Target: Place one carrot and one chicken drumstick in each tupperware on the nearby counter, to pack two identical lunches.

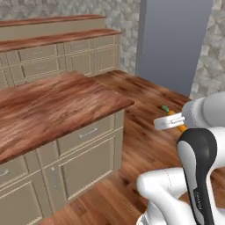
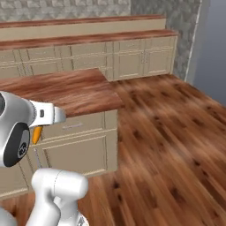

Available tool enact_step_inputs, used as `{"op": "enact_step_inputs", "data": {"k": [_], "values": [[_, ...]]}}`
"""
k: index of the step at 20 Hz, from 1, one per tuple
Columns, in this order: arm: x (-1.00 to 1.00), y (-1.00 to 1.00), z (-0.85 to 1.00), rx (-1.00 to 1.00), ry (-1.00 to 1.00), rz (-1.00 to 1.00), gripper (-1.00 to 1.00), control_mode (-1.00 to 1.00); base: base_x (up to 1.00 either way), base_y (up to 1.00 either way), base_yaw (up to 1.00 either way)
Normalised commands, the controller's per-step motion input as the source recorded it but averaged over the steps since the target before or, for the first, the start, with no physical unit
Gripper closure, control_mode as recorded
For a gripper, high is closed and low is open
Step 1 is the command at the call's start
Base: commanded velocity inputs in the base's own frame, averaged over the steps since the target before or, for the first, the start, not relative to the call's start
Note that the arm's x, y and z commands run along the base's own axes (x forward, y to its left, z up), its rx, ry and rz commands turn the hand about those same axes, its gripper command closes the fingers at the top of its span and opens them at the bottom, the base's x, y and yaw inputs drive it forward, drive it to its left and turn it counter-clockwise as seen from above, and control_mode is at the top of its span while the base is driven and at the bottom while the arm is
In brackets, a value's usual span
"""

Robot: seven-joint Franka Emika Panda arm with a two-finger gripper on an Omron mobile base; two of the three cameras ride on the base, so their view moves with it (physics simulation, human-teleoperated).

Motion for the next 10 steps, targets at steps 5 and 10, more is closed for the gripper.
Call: {"op": "enact_step_inputs", "data": {"k": [5,10], "values": [[0.00,0.00,0.00,0.00,0.00,0.00,1.00,1.00,-0.11,1.00,0.38],[0.00,0.00,0.00,0.00,0.00,0.00,1.00,1.00,0.00,1.00,0.30]]}}
